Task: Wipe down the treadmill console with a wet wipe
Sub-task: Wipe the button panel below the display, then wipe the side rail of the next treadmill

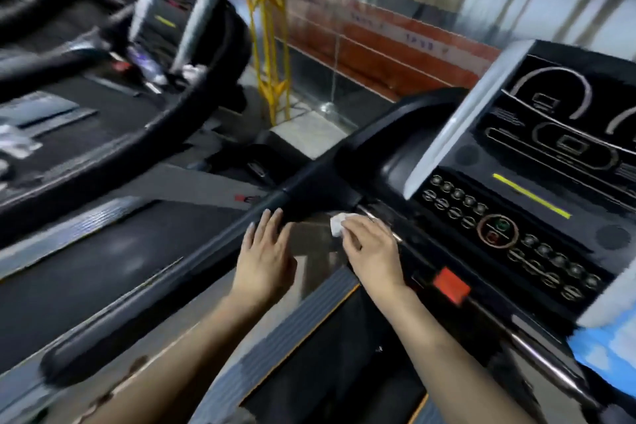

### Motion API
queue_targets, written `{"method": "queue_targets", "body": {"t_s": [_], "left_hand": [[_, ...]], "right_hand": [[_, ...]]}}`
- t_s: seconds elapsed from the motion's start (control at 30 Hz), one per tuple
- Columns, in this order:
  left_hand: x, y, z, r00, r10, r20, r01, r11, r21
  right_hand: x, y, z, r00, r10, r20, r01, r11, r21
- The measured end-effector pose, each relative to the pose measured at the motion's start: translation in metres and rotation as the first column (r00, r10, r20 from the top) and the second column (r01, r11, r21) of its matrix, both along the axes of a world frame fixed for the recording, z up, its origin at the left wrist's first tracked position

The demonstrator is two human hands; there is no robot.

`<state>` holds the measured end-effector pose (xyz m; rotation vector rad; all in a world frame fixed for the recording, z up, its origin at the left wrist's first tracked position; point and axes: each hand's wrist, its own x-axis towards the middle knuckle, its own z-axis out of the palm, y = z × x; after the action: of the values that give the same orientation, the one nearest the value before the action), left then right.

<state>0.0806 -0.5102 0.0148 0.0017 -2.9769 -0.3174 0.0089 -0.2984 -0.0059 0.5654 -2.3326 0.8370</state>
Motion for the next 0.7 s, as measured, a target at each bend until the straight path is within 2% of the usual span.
{"method": "queue_targets", "body": {"t_s": [0.13,0.3,0.43,0.7], "left_hand": [[0.058,-0.083,-0.014,0.981,0.194,-0.007,-0.194,0.981,0.015],[0.142,-0.184,-0.025,0.905,0.425,0.027,-0.426,0.905,0.013],[0.207,-0.264,-0.030,0.844,0.534,0.043,-0.535,0.845,0.003],[0.330,-0.397,-0.052,0.753,0.654,0.078,-0.656,0.755,0.007]], "right_hand": [[0.018,-0.106,0.000,0.971,0.231,-0.056,-0.233,0.972,-0.026],[0.066,-0.242,0.000,0.875,0.483,-0.029,-0.484,0.875,-0.023],[0.118,-0.337,-0.006,0.823,0.568,-0.026,-0.568,0.822,-0.019],[0.225,-0.494,-0.031,0.703,0.701,0.122,-0.698,0.712,-0.069]]}}
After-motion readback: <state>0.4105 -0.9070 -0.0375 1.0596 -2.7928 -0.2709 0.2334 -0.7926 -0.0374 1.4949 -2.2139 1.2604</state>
